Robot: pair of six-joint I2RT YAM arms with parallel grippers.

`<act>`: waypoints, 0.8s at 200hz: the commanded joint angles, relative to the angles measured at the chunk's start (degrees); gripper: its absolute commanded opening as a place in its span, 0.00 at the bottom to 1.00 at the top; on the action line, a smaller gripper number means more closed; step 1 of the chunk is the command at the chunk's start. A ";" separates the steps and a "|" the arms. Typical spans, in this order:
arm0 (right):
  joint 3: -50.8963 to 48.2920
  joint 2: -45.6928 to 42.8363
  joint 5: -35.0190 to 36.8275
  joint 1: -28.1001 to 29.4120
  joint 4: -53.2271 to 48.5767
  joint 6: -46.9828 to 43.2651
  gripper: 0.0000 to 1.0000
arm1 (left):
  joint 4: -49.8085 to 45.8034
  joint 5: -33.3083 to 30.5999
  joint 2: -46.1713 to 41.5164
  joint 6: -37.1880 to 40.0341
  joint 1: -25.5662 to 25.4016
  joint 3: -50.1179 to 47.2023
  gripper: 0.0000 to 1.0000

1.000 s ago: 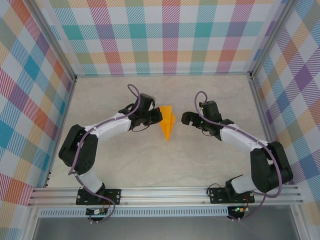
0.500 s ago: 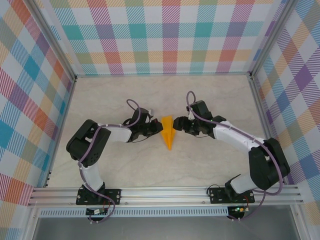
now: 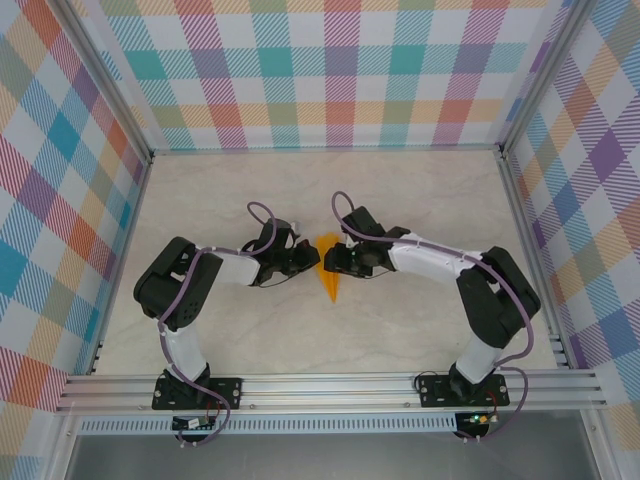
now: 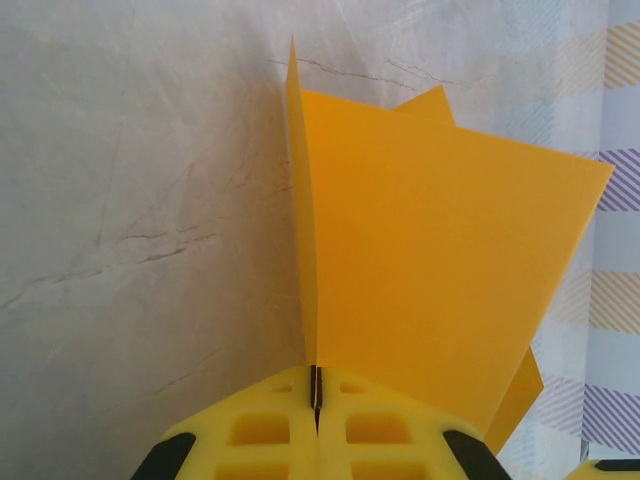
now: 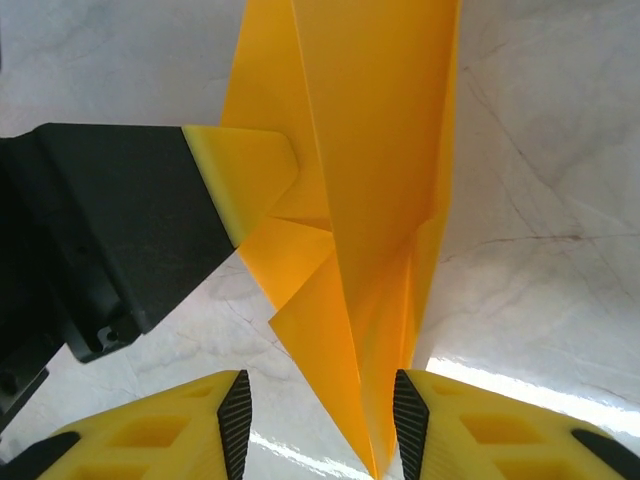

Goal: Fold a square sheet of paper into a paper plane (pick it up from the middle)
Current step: Turn over a paper plane at the center of the table, then move the paper plane to the center of the table.

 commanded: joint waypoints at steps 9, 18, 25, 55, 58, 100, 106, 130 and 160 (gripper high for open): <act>2.97 2.55 0.42 0.62 -2.92 -0.44 0.42 | 0.58 -0.18 1.10 -0.12 0.68 -0.59 0.00; 3.28 3.15 0.26 0.70 -2.92 -0.56 0.42 | 0.51 -0.30 1.16 -0.12 0.69 -0.60 0.00; 3.65 3.71 0.23 0.70 -3.33 -0.54 0.42 | 0.46 -0.30 1.21 -0.13 0.69 -0.49 0.00; 4.58 5.44 -0.47 0.66 -4.06 -0.74 0.44 | 0.22 -0.35 1.36 -0.15 0.70 -0.54 0.00; 4.68 5.61 -0.52 0.66 -4.13 -0.78 0.44 | 0.22 -0.39 1.38 -0.15 0.76 -0.48 0.00; 6.97 8.02 0.11 1.45 -6.08 -1.76 0.46 | 0.06 -0.22 1.36 -0.22 0.78 -0.39 0.00; 7.05 8.19 0.34 1.58 -6.12 -1.80 0.46 | 0.05 -0.22 1.36 -0.22 0.83 -0.32 0.00; 7.41 8.29 1.57 2.17 -6.61 -2.26 0.48 | -0.14 -0.20 1.38 -0.14 0.89 -0.33 0.00; 8.62 8.97 3.65 3.02 -8.41 -3.01 0.51 | -0.23 -0.04 1.36 -0.21 0.96 -0.38 0.00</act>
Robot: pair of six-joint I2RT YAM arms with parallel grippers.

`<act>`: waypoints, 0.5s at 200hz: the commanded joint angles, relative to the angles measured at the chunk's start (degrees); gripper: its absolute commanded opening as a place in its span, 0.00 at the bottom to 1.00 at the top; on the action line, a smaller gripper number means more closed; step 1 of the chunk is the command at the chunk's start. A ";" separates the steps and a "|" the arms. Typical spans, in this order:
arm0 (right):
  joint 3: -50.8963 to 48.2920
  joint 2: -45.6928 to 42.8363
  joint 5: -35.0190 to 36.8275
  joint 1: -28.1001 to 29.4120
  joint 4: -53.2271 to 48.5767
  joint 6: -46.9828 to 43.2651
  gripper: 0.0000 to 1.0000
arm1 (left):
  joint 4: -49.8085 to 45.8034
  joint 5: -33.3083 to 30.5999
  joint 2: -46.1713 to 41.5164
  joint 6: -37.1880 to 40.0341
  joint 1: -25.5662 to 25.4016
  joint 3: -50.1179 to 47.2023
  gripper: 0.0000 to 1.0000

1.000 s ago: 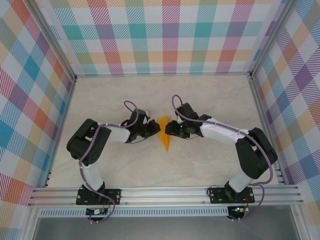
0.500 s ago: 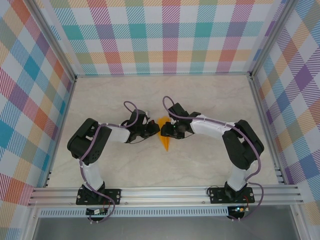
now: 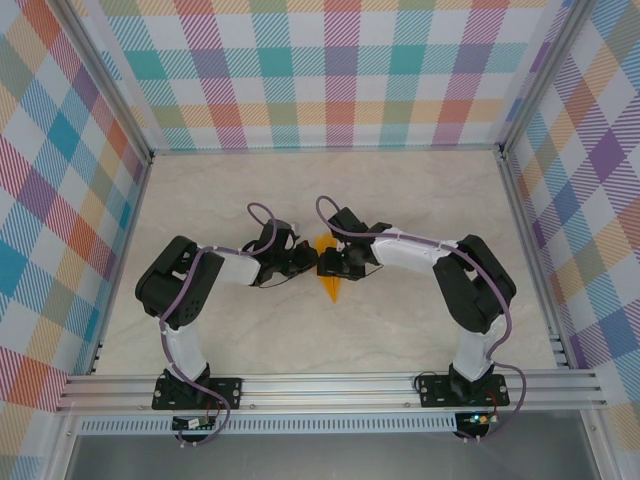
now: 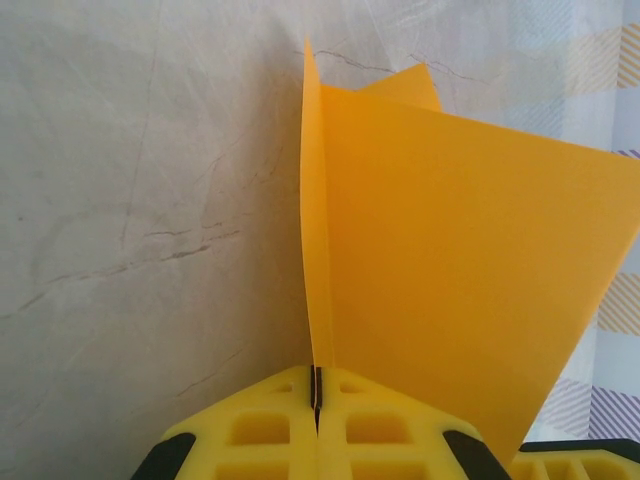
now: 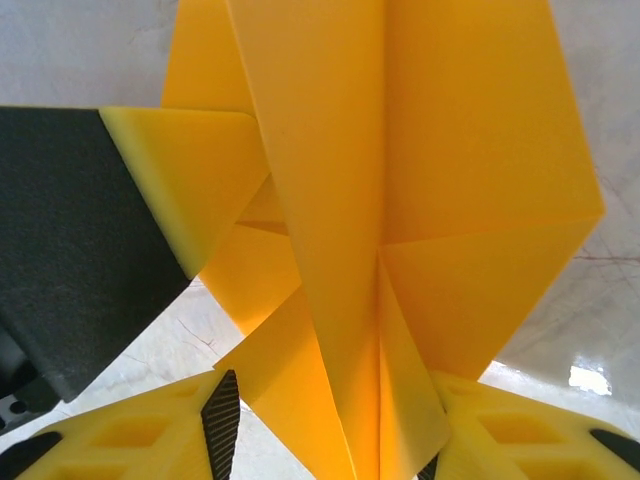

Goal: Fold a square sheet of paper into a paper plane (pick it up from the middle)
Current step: Move the paper plane to the center of the table.

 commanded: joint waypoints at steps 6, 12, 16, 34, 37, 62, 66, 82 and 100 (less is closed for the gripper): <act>2.57 1.37 2.50 1.00 -2.95 -1.75 0.51 | -0.09 -0.13 0.57 -0.17 0.85 -0.38 0.00; 2.71 1.62 2.67 1.17 -3.05 -1.76 0.52 | -0.18 -0.08 0.69 -0.21 0.89 -0.30 0.00; 2.74 1.71 2.82 1.29 -3.11 -1.84 0.53 | -0.15 -0.13 0.71 -0.22 0.93 -0.38 0.00; 2.73 1.85 3.04 1.66 -2.82 -2.30 0.59 | -0.13 -0.01 0.79 -0.22 0.99 -0.46 0.00; 2.74 1.85 3.10 1.78 -2.69 -2.40 0.60 | -0.13 -0.04 0.84 -0.29 0.98 -0.46 0.00; 2.79 1.93 3.00 2.01 -2.58 -3.09 0.65 | -0.15 0.13 0.87 -0.23 0.98 -0.38 0.00; 2.75 1.93 3.03 2.09 -2.49 -3.11 0.66 | -0.13 0.16 0.91 -0.27 1.04 -0.37 0.00; 2.87 2.13 3.51 2.10 -2.67 -2.88 0.64 | -0.14 0.27 0.97 -0.22 1.08 -0.32 0.00; 3.51 2.59 4.93 2.19 -3.94 -2.32 0.56 | -0.20 0.27 0.84 -0.34 1.15 -0.34 0.00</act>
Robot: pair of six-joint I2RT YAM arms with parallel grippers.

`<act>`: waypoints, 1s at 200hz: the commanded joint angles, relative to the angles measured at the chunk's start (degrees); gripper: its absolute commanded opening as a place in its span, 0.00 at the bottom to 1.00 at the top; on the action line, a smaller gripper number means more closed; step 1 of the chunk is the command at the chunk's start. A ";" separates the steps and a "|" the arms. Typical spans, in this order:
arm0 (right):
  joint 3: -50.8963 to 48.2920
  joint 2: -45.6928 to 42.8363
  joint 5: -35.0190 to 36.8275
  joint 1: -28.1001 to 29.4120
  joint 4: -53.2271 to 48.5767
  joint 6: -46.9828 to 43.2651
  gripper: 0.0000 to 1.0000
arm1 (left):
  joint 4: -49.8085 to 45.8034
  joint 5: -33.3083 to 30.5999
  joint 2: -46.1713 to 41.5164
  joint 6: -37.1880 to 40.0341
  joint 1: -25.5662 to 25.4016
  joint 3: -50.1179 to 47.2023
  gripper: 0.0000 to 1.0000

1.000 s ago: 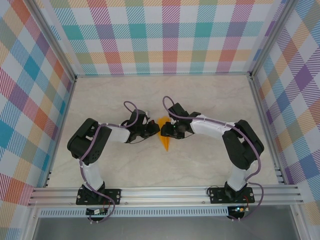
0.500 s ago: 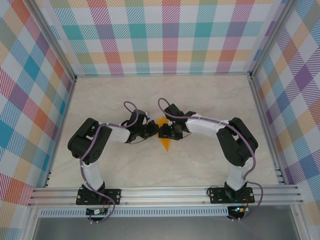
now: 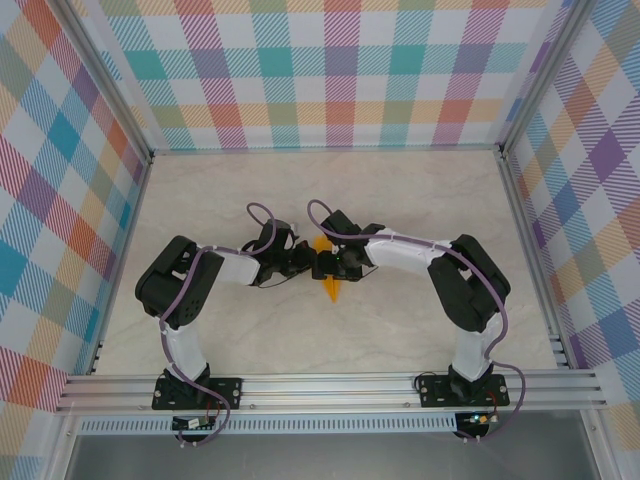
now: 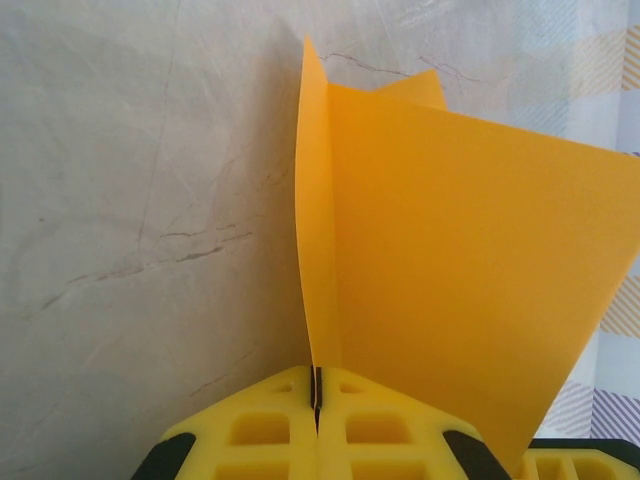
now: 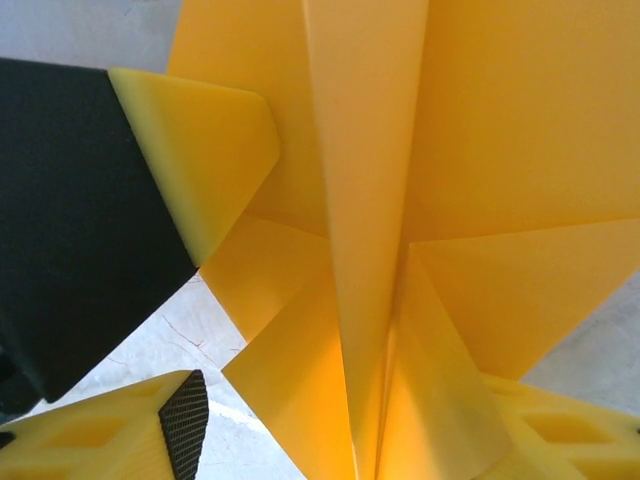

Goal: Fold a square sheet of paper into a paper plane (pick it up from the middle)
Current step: Move the paper plane to the center of the table.

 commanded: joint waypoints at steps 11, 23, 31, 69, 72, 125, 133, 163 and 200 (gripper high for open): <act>2.41 1.26 3.55 0.45 -3.55 0.37 0.52 | 0.11 0.20 0.79 -0.44 0.89 -0.41 0.00; 2.99 1.54 5.65 0.57 -4.78 0.93 0.48 | 0.21 0.53 0.77 -1.05 1.06 -0.51 0.01; 3.25 1.61 7.12 0.70 -5.41 1.27 0.45 | 0.50 0.89 0.79 -1.33 1.20 -0.47 0.02; 4.38 2.38 10.71 1.53 -7.28 1.87 0.32 | -0.17 1.34 -1.21 -2.11 1.99 -0.61 0.08; 4.44 2.40 10.75 1.59 -7.30 1.95 0.31 | -0.41 1.30 -1.57 -2.12 2.03 -0.61 0.09; 5.78 3.46 11.00 2.20 -7.68 3.43 0.28 | -6.51 -0.78 -8.48 -2.57 5.12 -1.69 0.25; 6.03 3.59 11.23 2.26 -7.78 3.73 0.28 | -7.72 -1.41 -9.72 -2.59 5.90 -2.06 0.28; 7.65 5.06 12.83 2.65 -9.24 4.22 0.24 | -13.69 -4.78 -13.60 -2.60 8.80 -3.31 0.39; 9.88 6.48 16.73 3.60 -11.96 4.67 0.15 | -21.02 -8.99 -17.87 -0.80 10.55 -3.57 0.54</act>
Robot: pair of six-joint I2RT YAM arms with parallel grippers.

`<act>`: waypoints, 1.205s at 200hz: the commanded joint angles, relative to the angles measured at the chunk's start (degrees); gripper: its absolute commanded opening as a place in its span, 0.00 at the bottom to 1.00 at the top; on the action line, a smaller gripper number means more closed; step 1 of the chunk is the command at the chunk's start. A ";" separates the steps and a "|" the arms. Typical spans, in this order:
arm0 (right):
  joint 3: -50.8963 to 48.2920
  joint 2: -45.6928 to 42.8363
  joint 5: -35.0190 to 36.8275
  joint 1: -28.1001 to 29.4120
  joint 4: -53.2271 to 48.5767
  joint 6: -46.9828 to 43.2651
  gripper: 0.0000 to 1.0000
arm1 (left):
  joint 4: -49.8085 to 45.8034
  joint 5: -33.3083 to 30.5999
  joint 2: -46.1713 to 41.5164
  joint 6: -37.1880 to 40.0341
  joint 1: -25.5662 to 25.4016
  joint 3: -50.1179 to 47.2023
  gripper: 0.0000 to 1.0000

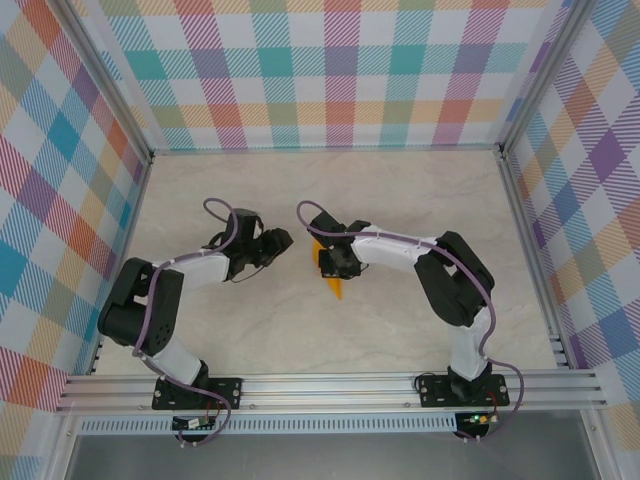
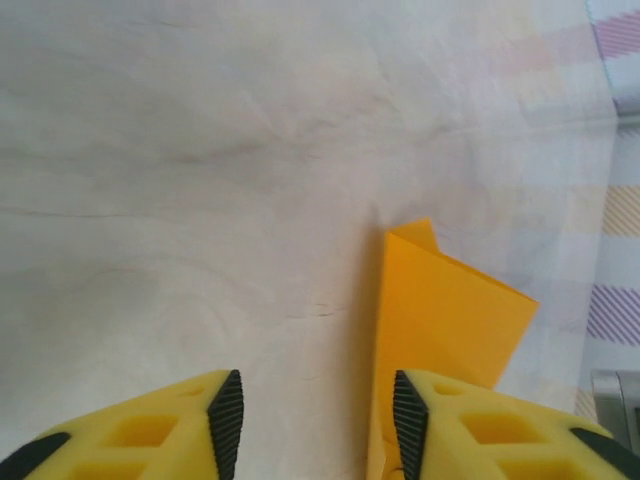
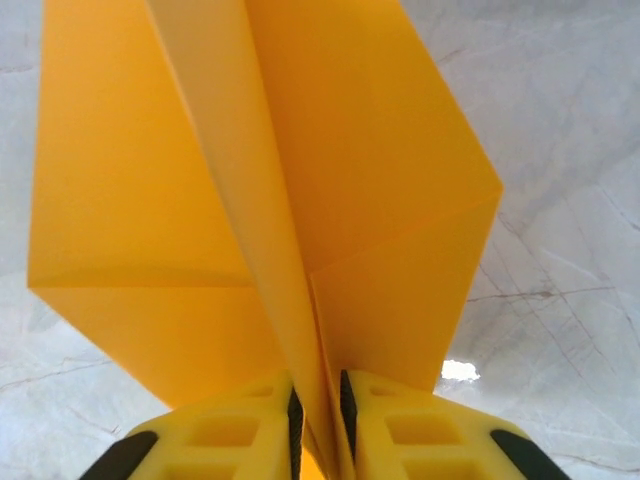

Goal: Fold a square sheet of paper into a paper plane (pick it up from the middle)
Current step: Move the paper plane to the center of the table.

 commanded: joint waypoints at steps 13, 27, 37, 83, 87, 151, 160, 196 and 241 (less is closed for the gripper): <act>3.18 1.63 4.58 1.18 -4.39 0.77 0.12 | -10.60 -5.89 -4.79 2.71 0.98 -0.53 0.60; 3.66 2.11 5.14 1.40 -4.70 0.73 0.11 | -13.43 -8.20 -6.23 3.60 1.08 0.05 0.64; 4.19 2.63 5.80 1.65 -5.29 0.82 0.10 | -15.07 -9.80 -7.11 4.17 1.16 0.20 0.67; 5.36 4.54 7.44 2.15 -6.08 1.26 0.12 | -17.96 -11.94 -8.59 5.32 1.33 0.57 0.72; 5.22 4.54 7.38 2.11 -5.94 1.35 0.12 | -17.96 -11.88 -8.52 5.38 1.34 0.57 0.72; 1.99 3.98 6.72 2.15 -2.03 2.80 0.18 | -17.96 -11.34 -7.70 5.59 1.34 0.62 0.72; 0.86 3.35 6.87 2.10 -0.88 3.14 0.19 | -18.03 -11.35 -7.66 5.60 1.34 0.62 0.72; -0.84 0.71 8.05 2.19 1.96 3.20 0.20 | -18.13 -11.25 -7.21 5.70 1.34 0.84 0.73; -0.21 1.09 10.68 3.02 2.25 2.25 0.20 | -18.40 -10.90 -6.42 5.82 1.34 1.48 0.73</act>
